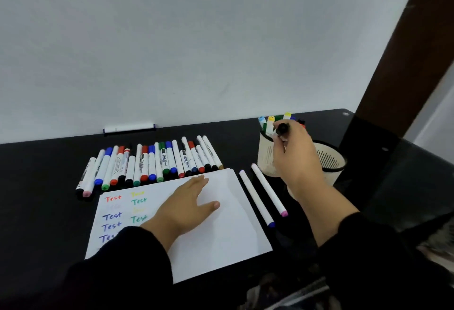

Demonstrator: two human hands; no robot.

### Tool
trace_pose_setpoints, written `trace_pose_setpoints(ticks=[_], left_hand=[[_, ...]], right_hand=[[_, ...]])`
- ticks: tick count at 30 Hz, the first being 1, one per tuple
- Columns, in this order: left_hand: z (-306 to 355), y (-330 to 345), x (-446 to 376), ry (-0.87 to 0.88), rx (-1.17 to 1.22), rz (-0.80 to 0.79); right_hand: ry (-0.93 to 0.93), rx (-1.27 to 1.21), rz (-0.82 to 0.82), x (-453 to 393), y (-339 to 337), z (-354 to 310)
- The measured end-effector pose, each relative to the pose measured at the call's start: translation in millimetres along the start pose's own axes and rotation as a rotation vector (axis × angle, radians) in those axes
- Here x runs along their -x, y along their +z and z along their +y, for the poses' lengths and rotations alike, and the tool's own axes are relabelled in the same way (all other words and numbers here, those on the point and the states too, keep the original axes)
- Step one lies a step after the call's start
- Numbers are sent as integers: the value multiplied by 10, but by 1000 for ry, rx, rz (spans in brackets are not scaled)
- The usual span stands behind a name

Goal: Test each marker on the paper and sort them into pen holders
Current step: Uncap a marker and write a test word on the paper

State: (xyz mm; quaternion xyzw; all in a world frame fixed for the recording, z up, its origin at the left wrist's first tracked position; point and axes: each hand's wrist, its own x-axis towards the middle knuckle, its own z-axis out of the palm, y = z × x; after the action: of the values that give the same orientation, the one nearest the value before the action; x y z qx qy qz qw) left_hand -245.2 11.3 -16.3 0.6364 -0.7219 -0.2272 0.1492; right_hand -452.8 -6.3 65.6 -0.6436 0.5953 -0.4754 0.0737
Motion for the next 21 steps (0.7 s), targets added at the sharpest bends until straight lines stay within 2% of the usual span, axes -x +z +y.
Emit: trace_pose_setpoints(ticks=[6, 12, 21], left_hand=[[-73, 98, -120, -6, -99, -69], [-92, 140, -115, 26, -142, -39], [-96, 147, -118, 43, -141, -15]], right_hand=[[137, 128, -95, -214, -52, 129], [168, 250, -190, -350, -4, 171], [86, 303, -150, -410, -3, 121]])
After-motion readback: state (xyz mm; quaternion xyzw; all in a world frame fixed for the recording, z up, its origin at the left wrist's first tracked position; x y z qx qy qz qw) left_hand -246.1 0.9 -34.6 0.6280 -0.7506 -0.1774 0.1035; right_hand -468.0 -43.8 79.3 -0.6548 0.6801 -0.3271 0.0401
